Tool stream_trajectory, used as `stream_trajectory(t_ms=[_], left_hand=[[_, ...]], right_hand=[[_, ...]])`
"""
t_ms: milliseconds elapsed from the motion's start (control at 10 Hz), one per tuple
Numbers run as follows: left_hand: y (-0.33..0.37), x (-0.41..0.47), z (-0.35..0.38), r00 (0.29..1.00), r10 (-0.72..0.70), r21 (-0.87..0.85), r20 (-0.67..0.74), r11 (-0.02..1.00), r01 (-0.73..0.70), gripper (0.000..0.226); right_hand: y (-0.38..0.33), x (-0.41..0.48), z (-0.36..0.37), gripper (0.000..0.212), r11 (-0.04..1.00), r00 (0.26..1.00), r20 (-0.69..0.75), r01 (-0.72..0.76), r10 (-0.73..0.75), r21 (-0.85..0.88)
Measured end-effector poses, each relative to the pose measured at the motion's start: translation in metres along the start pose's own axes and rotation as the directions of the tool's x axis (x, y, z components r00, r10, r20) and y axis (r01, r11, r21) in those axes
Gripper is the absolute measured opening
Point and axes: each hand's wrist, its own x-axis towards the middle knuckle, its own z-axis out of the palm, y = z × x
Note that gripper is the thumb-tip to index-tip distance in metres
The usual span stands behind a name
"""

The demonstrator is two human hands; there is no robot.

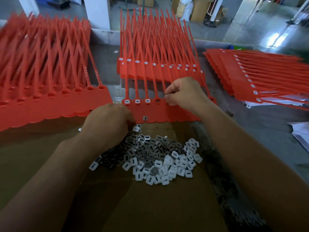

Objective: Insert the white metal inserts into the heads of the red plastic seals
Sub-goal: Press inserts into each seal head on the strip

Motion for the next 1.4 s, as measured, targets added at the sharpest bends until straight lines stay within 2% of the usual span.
stream_trajectory(t_ms=[200,300,500,700,900,1200,1400], left_hand=[[0.000,0.000,0.000,1.000,0.001,0.007,-0.007,1.000,-0.001,0.035],[0.000,-0.001,0.000,1.000,-0.002,0.006,-0.007,1.000,0.002,0.035],[0.000,0.000,-0.001,1.000,-0.004,0.015,0.009,1.000,0.004,0.033],[0.001,-0.001,-0.002,1.000,-0.015,0.014,0.016,1.000,0.015,0.033],[0.002,-0.001,-0.002,0.999,-0.030,0.000,0.018,1.000,0.030,0.035],[0.002,-0.001,-0.002,0.999,-0.035,0.008,0.018,0.999,0.035,0.034],[0.002,0.000,-0.002,0.999,-0.032,0.020,0.029,0.999,0.031,0.035]], right_hand=[[-0.001,0.003,0.002,0.020,0.999,1.000,-0.020,0.005,-0.006,-0.034],[-0.002,0.003,0.004,0.011,0.996,0.995,-0.076,0.066,-0.070,-0.053],[-0.003,0.004,0.010,0.016,0.971,0.990,-0.023,0.129,-0.136,-0.200],[-0.005,0.007,0.013,0.014,0.961,0.992,0.059,0.118,-0.107,-0.249],[-0.010,0.011,0.015,0.017,0.892,0.983,0.100,0.184,-0.157,-0.412],[-0.009,0.002,0.024,0.022,0.766,0.949,0.063,0.287,-0.308,-0.575],[0.000,-0.013,0.030,0.038,0.675,0.932,0.111,0.328,-0.344,-0.661]])
